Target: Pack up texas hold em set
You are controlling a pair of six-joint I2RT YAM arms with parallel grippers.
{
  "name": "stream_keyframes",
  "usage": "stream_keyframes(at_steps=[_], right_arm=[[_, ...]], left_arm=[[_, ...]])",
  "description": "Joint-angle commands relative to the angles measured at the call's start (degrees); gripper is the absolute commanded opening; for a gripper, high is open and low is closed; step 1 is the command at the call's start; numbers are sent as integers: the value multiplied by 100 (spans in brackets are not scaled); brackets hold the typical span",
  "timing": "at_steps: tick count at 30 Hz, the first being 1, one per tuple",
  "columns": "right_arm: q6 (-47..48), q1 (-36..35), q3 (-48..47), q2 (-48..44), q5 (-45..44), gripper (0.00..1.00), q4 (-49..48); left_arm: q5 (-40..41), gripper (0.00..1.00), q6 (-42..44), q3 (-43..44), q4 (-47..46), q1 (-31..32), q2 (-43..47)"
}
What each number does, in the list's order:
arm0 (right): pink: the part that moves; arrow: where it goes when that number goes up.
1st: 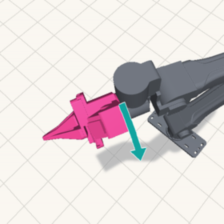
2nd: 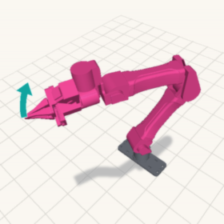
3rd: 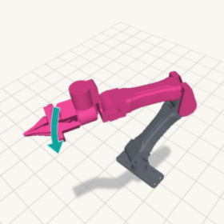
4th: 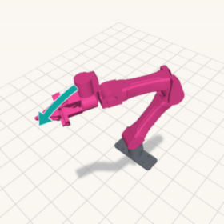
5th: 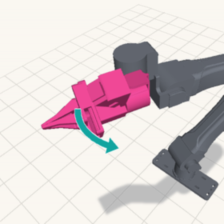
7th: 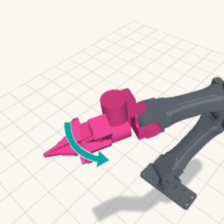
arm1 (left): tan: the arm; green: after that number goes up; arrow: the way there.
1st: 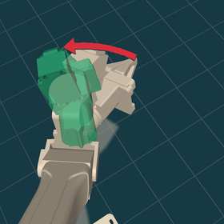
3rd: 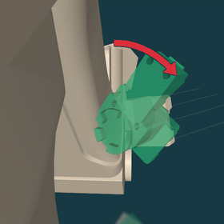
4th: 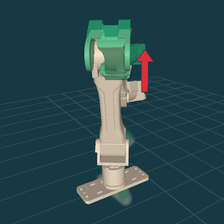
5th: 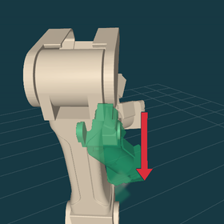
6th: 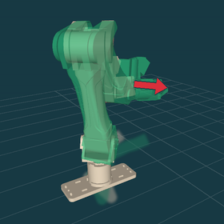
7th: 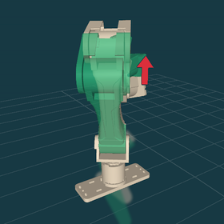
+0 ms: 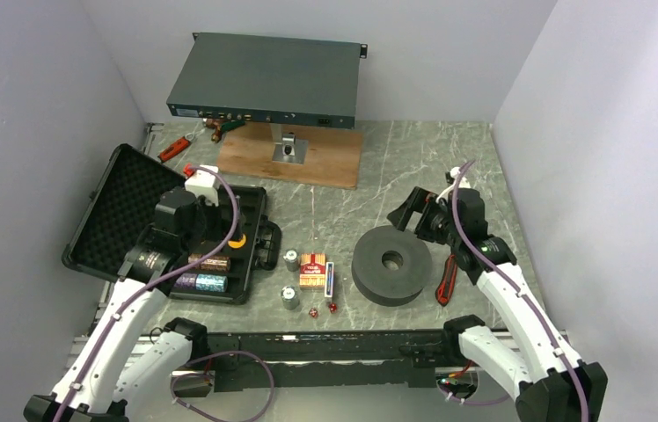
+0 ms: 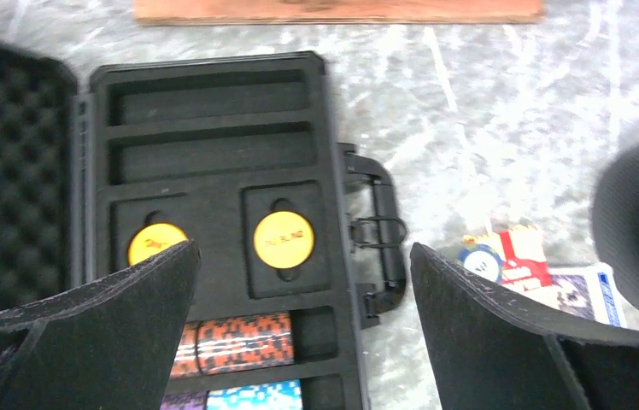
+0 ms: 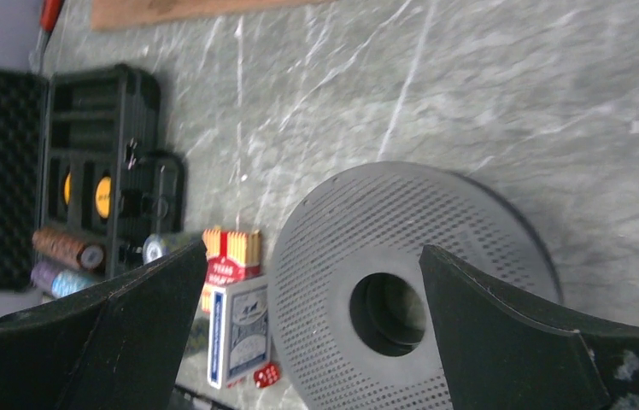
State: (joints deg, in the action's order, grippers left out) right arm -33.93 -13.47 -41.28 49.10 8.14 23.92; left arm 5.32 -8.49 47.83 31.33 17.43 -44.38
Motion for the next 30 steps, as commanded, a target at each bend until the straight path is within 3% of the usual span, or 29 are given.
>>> stream_keyframes(at_steps=[1, 6, 13, 25, 30], right_arm=[[160, -558, -83, 281, 347, 100, -338], [332, -1383, -502, 804, -245, 100, -99], [9, -1764, -785, 1080, -799, 100, 383], [-1005, -2976, -1197, 1521, -1829, 100, 603], [-1407, -3552, -1287, 1988, -2022, 94, 616]], left_arm=[[-1414, 98, 346, -74, -540, -12, 74], [-1787, 90, 418, -31, -478, -12, -27], [-1778, 87, 405, -51, -479, -3, -63], [-844, 81, 262, -20, -323, -3, 5], [-626, 81, 252, -25, -269, -3, 69]])
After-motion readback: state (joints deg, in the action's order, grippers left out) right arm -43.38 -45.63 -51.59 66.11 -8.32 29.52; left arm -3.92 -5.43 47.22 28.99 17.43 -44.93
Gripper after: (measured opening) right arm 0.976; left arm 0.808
